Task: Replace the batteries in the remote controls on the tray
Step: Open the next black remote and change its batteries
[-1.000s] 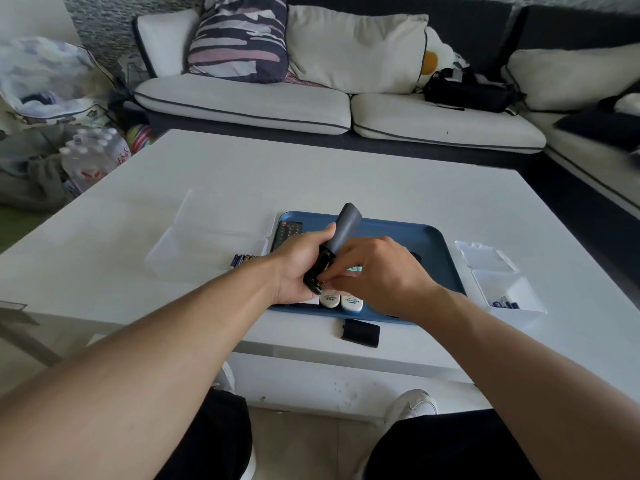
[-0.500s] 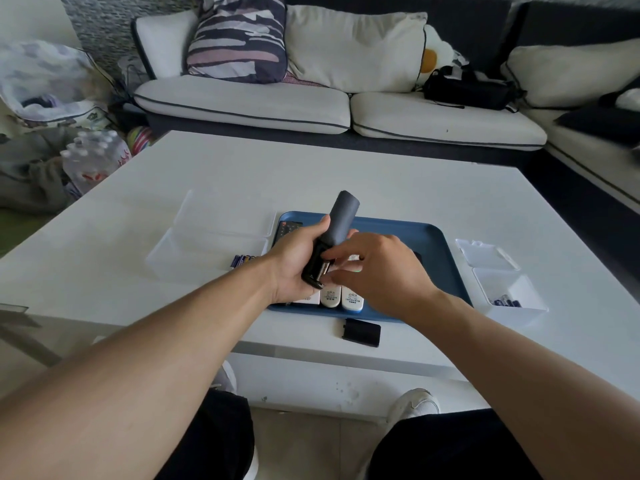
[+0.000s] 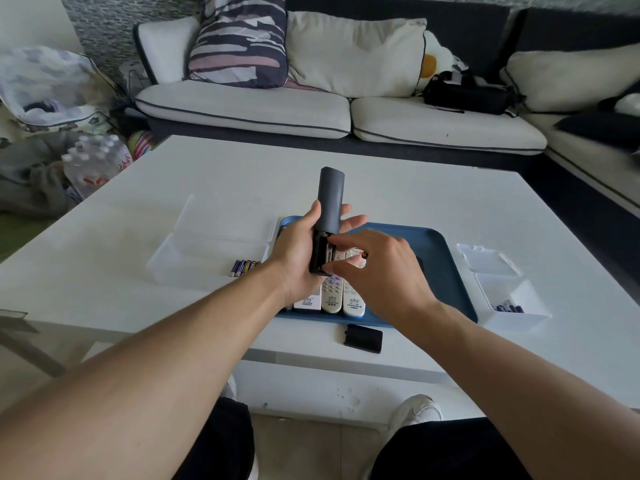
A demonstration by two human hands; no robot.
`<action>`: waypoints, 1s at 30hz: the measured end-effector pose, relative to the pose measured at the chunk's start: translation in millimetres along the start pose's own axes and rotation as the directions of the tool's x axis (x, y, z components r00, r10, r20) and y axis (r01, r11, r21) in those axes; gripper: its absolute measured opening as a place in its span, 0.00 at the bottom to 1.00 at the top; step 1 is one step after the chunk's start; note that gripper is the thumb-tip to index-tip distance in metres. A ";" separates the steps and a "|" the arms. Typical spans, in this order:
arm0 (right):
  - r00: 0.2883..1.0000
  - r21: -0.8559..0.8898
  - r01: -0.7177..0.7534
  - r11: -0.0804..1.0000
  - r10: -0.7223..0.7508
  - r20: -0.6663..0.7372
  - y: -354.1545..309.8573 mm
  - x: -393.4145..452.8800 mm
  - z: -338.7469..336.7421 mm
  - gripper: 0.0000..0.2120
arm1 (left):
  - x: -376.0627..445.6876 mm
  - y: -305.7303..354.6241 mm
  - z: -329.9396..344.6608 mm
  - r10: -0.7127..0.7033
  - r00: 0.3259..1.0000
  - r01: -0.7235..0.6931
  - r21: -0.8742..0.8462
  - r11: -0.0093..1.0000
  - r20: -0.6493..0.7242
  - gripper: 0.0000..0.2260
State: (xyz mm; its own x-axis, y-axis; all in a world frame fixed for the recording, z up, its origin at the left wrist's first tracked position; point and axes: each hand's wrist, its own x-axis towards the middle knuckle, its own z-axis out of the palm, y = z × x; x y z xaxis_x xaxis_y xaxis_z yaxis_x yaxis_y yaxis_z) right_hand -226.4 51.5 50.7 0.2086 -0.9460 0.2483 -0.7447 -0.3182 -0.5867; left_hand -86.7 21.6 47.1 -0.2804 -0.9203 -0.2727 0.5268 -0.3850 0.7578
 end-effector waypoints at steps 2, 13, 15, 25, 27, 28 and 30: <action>0.998 -0.117 0.050 0.992 -0.047 0.031 -0.5 0.5 -1.1 0.17 | -0.3 -1.3 -0.8 -0.017 1.000 0.017 -0.004 1.000 -0.022 0.25; 0.897 -0.475 0.425 0.771 -0.428 0.109 5.9 3.8 1.2 0.02 | 3.4 -1.1 -7.3 -0.145 0.979 0.160 0.097 0.982 -0.145 0.24; 0.894 -0.483 0.428 0.764 -0.436 0.104 5.2 3.3 3.5 0.04 | -0.2 0.0 -4.9 -0.173 0.972 0.188 0.084 0.979 -0.161 0.24; 0.836 -0.467 0.482 0.742 -0.548 -0.008 18.4 14.1 14.2 0.11 | -4.0 -1.4 0.9 -0.240 0.949 0.254 0.041 0.966 -0.205 0.22; 0.838 -0.385 0.507 0.771 -0.546 0.009 19.9 13.2 13.2 0.12 | -5.6 -1.0 -0.5 -0.240 0.948 0.252 0.030 0.967 -0.211 0.21; 0.842 -0.340 0.516 0.786 -0.538 0.034 19.8 12.1 11.5 0.12 | -7.1 1.0 -0.6 -0.236 0.949 0.247 0.029 0.969 -0.211 0.22; 0.858 -0.265 0.509 0.819 -0.506 0.087 18.2 9.4 6.9 0.12 | -8.8 4.4 -2.7 -0.233 0.952 0.245 0.041 0.969 -0.199 0.23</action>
State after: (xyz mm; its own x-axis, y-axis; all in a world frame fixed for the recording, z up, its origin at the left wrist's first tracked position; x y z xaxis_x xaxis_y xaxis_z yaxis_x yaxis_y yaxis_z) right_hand -233.6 36.4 37.0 0.6108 -0.6562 0.4431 -0.6713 -0.7259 -0.1498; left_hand -79.7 27.9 51.2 -0.2298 -0.8003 -0.5538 0.4089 -0.5958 0.6913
